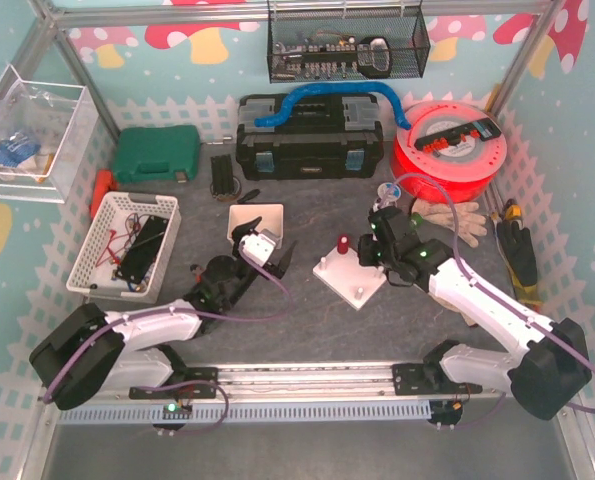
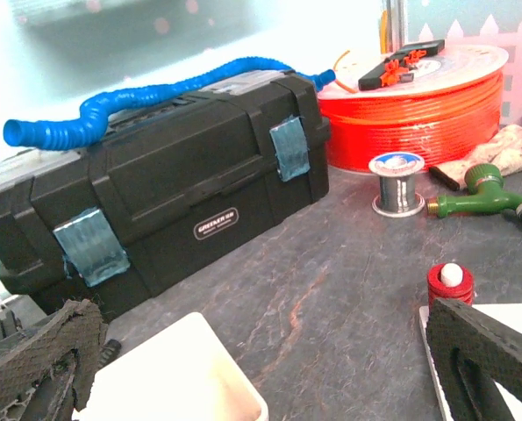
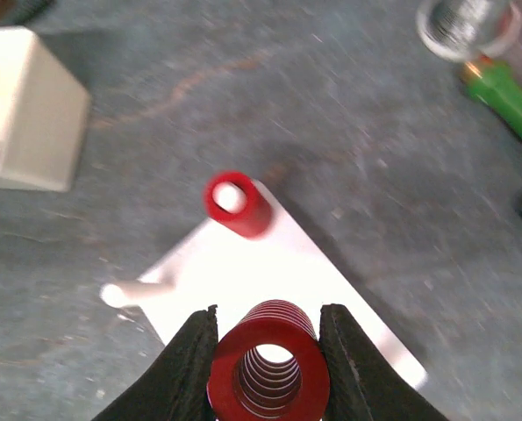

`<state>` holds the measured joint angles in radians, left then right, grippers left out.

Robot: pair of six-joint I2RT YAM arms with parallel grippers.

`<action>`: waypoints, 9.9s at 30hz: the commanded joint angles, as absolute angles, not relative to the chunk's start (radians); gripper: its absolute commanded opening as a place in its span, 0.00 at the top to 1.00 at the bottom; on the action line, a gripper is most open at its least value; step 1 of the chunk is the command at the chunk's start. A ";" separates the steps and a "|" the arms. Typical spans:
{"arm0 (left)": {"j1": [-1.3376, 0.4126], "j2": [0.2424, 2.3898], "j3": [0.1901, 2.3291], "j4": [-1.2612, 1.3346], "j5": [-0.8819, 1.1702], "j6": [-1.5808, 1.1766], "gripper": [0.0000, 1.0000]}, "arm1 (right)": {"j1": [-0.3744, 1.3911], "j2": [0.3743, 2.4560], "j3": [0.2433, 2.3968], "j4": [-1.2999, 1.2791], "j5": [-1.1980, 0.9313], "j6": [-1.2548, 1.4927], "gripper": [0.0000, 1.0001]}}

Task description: Install the large spring

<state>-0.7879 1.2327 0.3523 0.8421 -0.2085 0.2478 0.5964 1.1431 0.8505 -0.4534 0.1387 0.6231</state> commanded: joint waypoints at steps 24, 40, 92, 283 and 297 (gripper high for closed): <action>-0.792 1.220 0.333 0.810 -0.214 0.222 0.01 | 0.552 1.103 0.745 -0.548 0.251 0.780 1.00; -0.792 1.250 0.342 0.819 -0.199 0.201 0.01 | 0.544 1.172 0.732 -0.416 0.279 0.764 1.00; -0.792 1.213 0.342 0.800 -0.202 0.162 0.01 | 0.542 0.952 0.724 -0.481 0.278 0.655 1.00; -0.220 1.988 1.446 -0.568 0.365 0.846 0.79 | 0.547 1.075 0.824 -0.566 0.362 0.502 0.04; -0.213 1.871 1.304 -0.464 0.241 0.646 0.96 | 0.547 1.091 0.839 -0.565 0.360 0.489 0.04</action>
